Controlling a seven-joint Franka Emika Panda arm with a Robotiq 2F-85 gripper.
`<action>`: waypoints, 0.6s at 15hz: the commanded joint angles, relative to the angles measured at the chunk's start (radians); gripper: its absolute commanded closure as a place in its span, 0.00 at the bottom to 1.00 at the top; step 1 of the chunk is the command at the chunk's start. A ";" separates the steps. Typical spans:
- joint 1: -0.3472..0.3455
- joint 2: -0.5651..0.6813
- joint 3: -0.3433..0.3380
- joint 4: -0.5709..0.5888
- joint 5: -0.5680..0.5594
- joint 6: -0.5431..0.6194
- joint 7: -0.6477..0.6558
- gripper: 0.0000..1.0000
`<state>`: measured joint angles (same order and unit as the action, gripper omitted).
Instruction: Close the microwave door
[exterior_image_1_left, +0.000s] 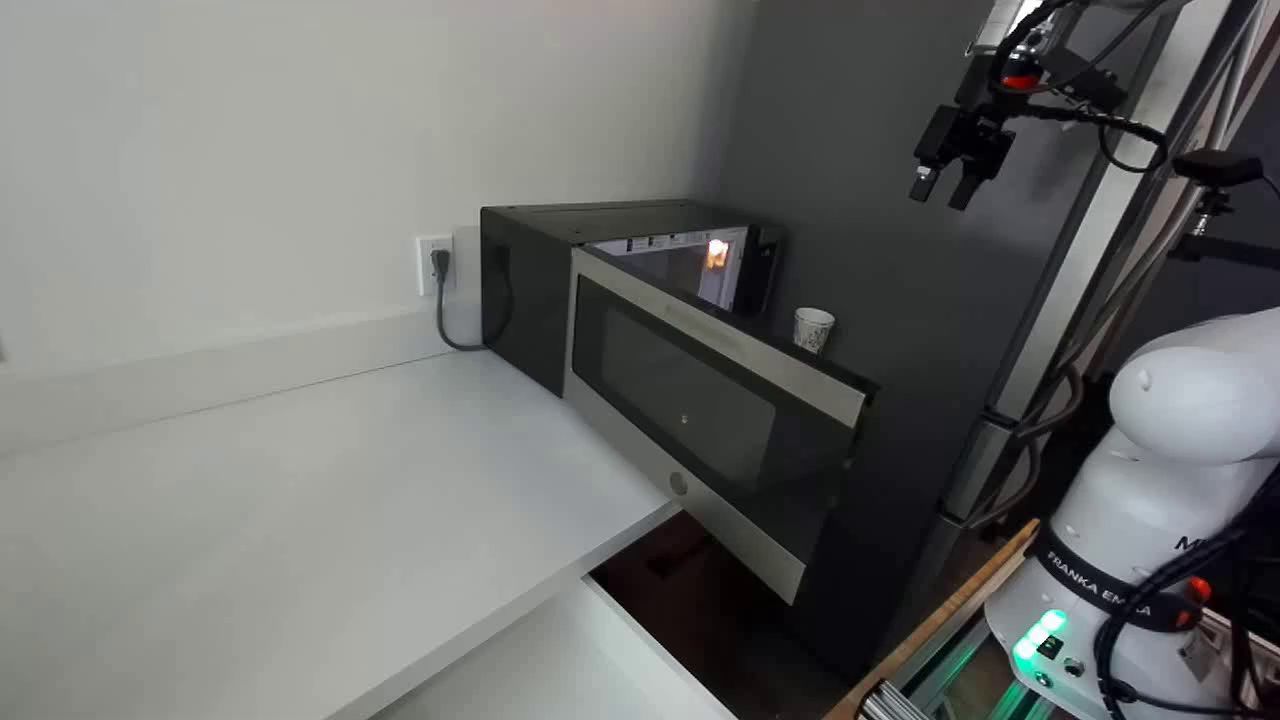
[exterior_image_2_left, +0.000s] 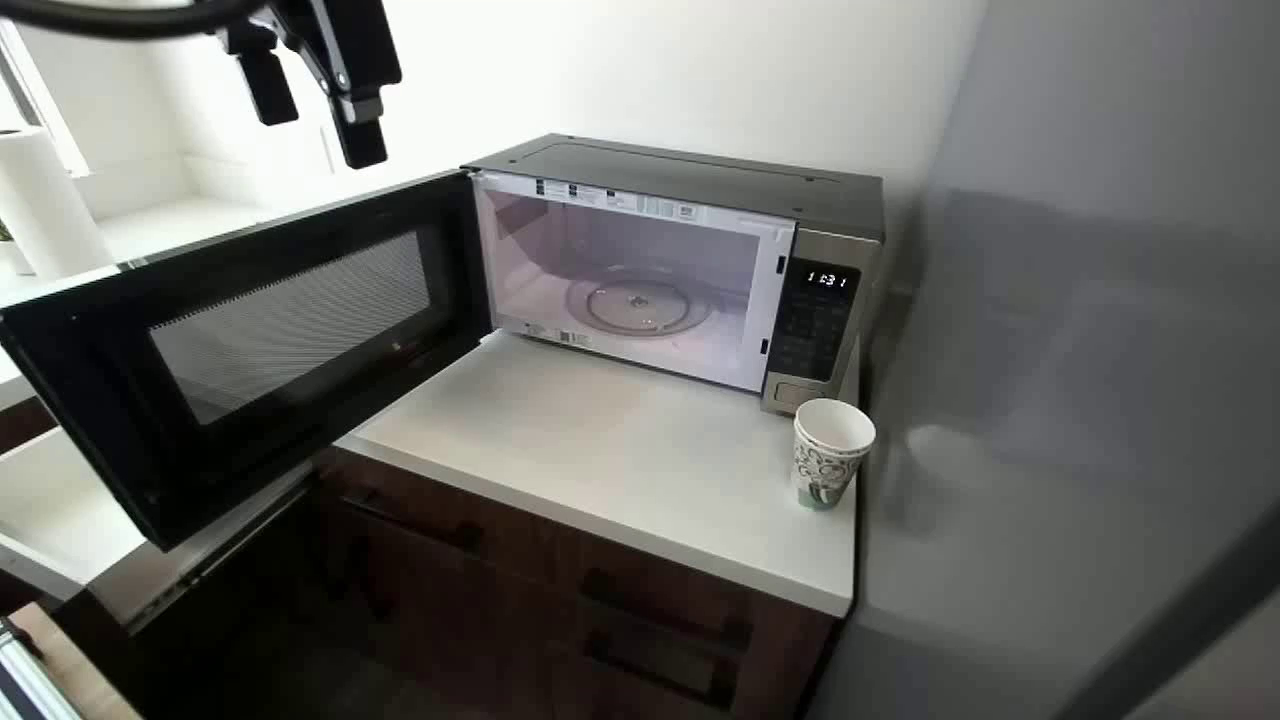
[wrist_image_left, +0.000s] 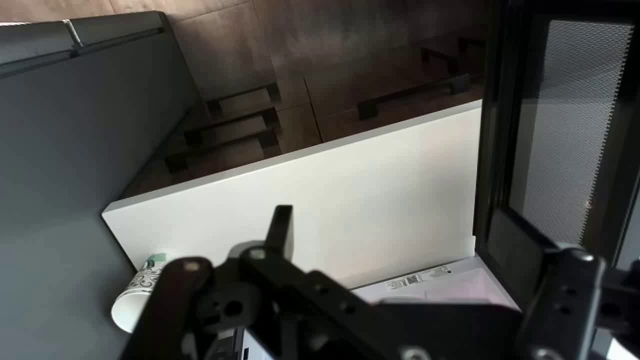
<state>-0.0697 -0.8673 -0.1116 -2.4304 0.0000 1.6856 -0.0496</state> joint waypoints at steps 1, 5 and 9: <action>-0.003 0.001 0.002 0.002 0.002 -0.001 -0.002 0.00; -0.003 0.001 0.002 0.002 0.002 -0.001 -0.002 0.00; 0.010 0.004 0.014 -0.004 0.002 0.009 -0.010 0.00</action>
<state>-0.0697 -0.8677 -0.1116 -2.4300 0.0000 1.6857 -0.0496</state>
